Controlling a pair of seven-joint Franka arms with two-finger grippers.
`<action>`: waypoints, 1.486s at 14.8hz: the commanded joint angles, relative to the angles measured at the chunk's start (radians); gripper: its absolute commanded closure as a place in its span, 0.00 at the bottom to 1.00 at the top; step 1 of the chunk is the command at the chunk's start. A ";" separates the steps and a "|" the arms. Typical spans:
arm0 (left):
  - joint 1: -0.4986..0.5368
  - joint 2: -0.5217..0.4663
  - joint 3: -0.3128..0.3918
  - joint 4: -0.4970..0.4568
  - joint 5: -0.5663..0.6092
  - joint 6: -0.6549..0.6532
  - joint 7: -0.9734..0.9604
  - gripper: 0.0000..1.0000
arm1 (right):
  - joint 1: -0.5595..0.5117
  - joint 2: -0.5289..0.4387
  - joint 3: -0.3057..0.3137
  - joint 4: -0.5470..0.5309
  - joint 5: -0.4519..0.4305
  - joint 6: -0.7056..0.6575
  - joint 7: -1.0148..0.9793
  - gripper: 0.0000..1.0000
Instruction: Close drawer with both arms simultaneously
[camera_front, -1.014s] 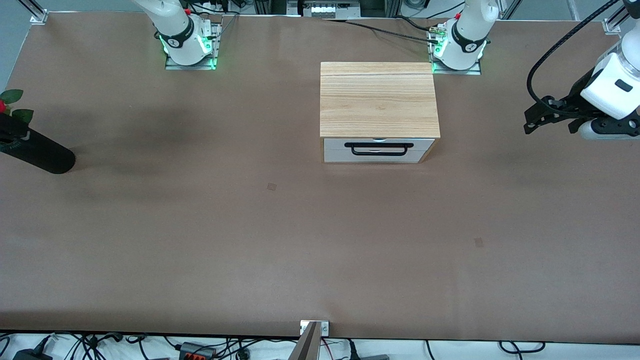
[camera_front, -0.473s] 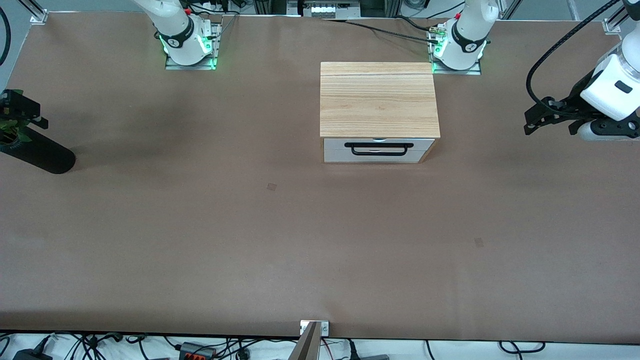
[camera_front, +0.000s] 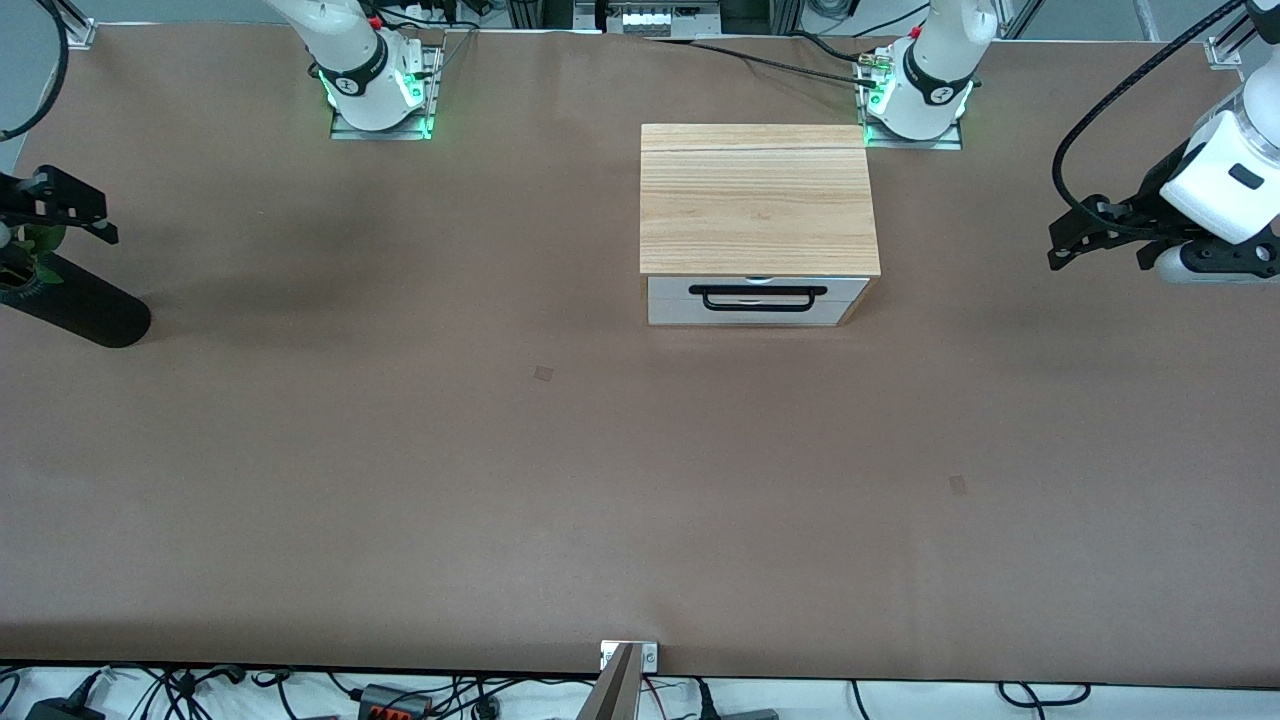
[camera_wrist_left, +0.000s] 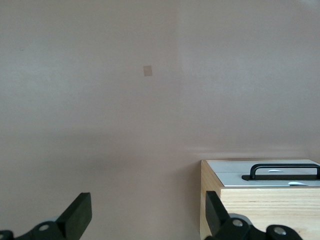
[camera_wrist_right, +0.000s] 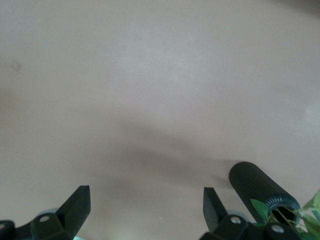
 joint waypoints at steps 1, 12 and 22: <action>0.000 0.017 0.000 0.028 0.024 -0.016 0.013 0.00 | -0.034 -0.030 0.051 -0.050 -0.016 0.016 -0.025 0.00; -0.005 0.034 -0.005 0.031 0.052 -0.021 0.019 0.00 | -0.038 -0.015 0.051 -0.016 -0.007 0.019 -0.022 0.00; -0.008 0.034 -0.005 0.031 0.050 -0.024 0.016 0.00 | -0.036 -0.009 0.049 -0.005 -0.008 0.009 -0.030 0.00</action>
